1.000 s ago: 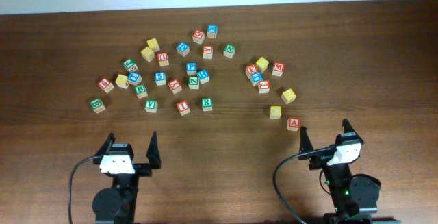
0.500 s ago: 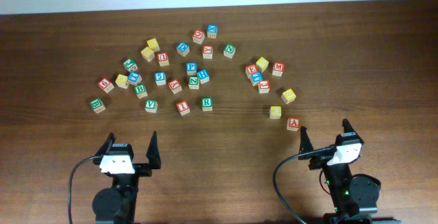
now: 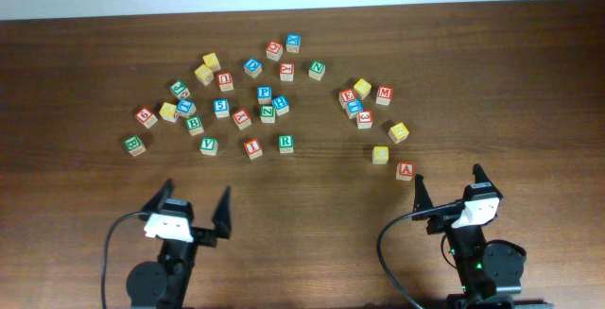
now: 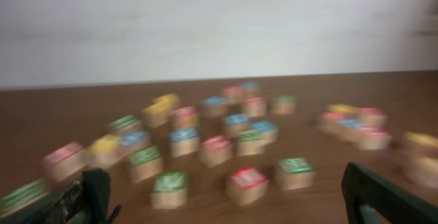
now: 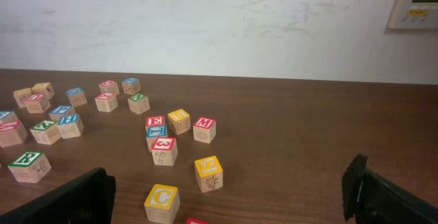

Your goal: Spell out CVPR

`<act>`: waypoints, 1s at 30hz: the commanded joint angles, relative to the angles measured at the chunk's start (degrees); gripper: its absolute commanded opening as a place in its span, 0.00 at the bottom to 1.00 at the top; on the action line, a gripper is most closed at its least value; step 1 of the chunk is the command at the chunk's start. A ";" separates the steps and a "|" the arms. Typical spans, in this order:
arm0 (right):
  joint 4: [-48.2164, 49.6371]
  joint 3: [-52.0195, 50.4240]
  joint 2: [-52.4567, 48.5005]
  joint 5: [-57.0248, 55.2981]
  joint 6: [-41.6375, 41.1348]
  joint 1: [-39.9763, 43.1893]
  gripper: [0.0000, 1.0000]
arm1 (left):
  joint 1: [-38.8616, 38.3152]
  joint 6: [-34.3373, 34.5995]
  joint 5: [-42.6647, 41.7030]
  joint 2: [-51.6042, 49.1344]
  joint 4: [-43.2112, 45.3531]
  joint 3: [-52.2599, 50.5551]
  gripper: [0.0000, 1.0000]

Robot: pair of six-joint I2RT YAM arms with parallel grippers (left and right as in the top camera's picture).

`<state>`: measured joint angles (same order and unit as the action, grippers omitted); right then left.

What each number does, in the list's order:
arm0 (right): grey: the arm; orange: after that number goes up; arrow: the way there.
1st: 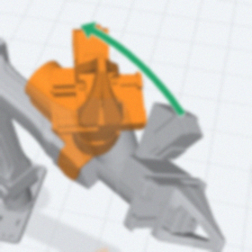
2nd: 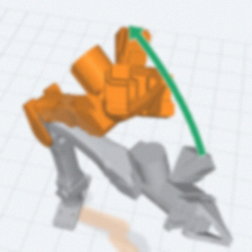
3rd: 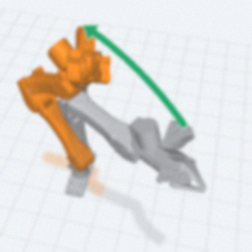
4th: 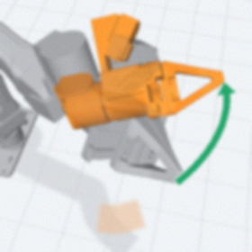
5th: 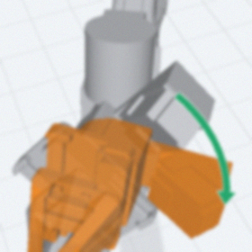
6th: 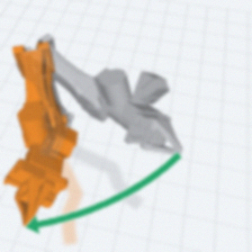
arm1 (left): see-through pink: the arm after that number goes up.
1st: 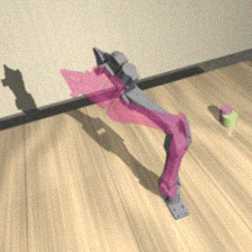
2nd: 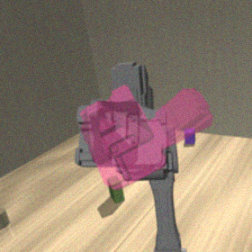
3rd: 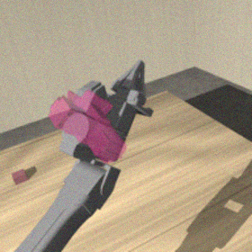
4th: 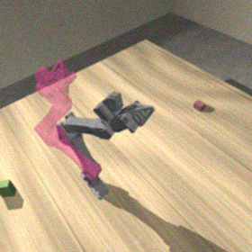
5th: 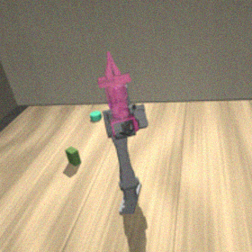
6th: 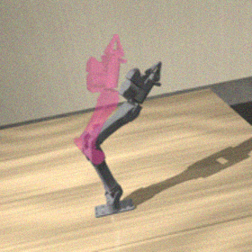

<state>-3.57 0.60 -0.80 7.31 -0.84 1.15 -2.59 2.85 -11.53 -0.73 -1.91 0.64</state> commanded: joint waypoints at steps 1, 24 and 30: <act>-0.44 -0.28 0.44 -0.48 -0.02 0.37 0.98 | 0.24 0.39 -28.09 0.33 4.11 -0.11 0.99; -0.42 -0.28 0.44 -0.48 -0.02 0.37 0.98 | 0.26 0.24 -37.66 -17.33 10.80 32.57 0.99; -0.42 -0.28 0.44 -0.48 -0.02 0.37 0.98 | 0.24 -1.55 -55.28 -28.81 8.92 38.42 0.99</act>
<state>-3.60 0.60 -0.69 7.29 -0.91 1.15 -2.48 2.31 -58.17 -28.21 6.07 38.06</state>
